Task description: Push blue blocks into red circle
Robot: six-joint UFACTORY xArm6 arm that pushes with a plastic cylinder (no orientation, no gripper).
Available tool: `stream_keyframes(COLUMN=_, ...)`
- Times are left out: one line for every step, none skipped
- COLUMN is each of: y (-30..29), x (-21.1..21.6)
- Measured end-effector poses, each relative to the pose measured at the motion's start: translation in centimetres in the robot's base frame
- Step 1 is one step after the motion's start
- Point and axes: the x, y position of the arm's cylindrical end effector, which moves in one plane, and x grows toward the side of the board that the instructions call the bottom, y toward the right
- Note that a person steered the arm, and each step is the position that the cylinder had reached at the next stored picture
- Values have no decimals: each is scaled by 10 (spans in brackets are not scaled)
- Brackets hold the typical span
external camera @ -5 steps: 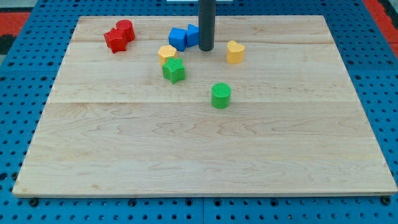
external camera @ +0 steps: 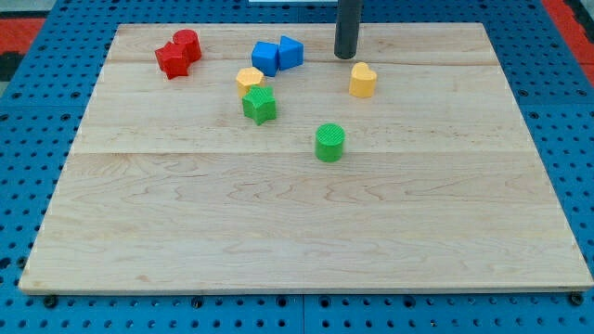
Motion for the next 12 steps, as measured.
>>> stream_keyframes(y=-1, x=-12)
stream_keyframes(y=-2, x=-37)
stream_keyframes(y=-2, x=-38)
stream_keyframes(y=-2, x=-38)
stream_keyframes(y=-10, x=-38)
stream_keyframes(y=-30, x=-36)
stream_keyframes(y=-55, x=2)
stream_keyframes(y=-70, x=25)
stream_keyframes(y=-81, x=25)
stream_keyframes(y=-105, x=23)
stream_keyframes(y=-138, x=0)
stream_keyframes(y=-151, x=-13)
